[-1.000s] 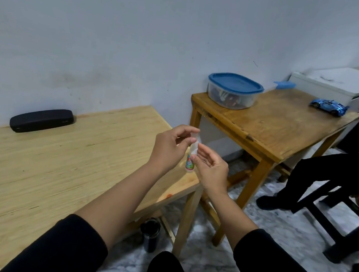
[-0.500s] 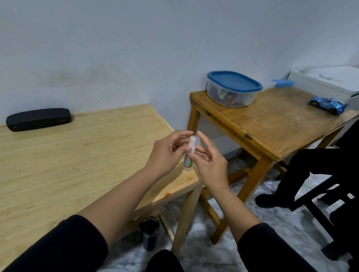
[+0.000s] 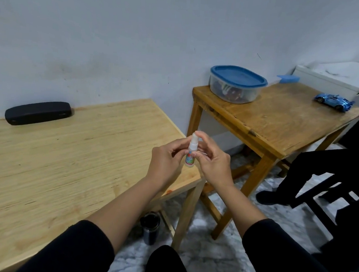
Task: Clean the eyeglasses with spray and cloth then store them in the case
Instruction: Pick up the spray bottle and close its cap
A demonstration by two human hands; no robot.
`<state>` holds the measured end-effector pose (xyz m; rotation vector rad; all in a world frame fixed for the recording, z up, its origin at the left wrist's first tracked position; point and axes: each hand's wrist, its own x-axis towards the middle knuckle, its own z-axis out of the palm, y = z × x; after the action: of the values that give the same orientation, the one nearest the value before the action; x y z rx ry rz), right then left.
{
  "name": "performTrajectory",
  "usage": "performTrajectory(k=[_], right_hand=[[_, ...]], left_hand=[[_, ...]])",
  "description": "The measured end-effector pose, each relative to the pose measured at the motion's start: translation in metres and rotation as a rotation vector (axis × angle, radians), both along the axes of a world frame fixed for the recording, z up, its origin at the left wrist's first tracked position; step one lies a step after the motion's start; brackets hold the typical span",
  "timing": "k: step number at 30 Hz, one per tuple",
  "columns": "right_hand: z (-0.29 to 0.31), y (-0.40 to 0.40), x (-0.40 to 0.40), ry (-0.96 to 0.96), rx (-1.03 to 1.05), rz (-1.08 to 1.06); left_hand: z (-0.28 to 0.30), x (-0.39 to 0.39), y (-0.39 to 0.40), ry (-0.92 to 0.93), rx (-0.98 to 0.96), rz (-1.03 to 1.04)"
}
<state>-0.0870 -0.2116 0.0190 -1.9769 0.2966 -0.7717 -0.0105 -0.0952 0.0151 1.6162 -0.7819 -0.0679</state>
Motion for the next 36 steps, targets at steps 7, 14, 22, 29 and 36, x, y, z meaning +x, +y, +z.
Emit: performTrajectory(k=[7,14,22,29,36], right_hand=[[-0.005,0.004,0.002,-0.012,-0.039,-0.063],[0.003,0.009,0.004,-0.003,0.0,-0.022],[0.028,0.037,0.049,-0.011,0.072,0.026],[0.039,0.076,0.118,-0.025,0.03,0.078],[0.036,0.115,0.181,-0.004,0.037,0.168]], left_hand=[[-0.001,0.0,-0.001,0.009,0.0,0.008],[0.002,0.006,0.006,-0.054,0.091,-0.006],[0.009,0.054,0.049,-0.131,0.473,0.299],[0.014,0.111,0.125,-0.069,0.763,0.518],[-0.003,0.158,0.183,0.012,0.959,0.626]])
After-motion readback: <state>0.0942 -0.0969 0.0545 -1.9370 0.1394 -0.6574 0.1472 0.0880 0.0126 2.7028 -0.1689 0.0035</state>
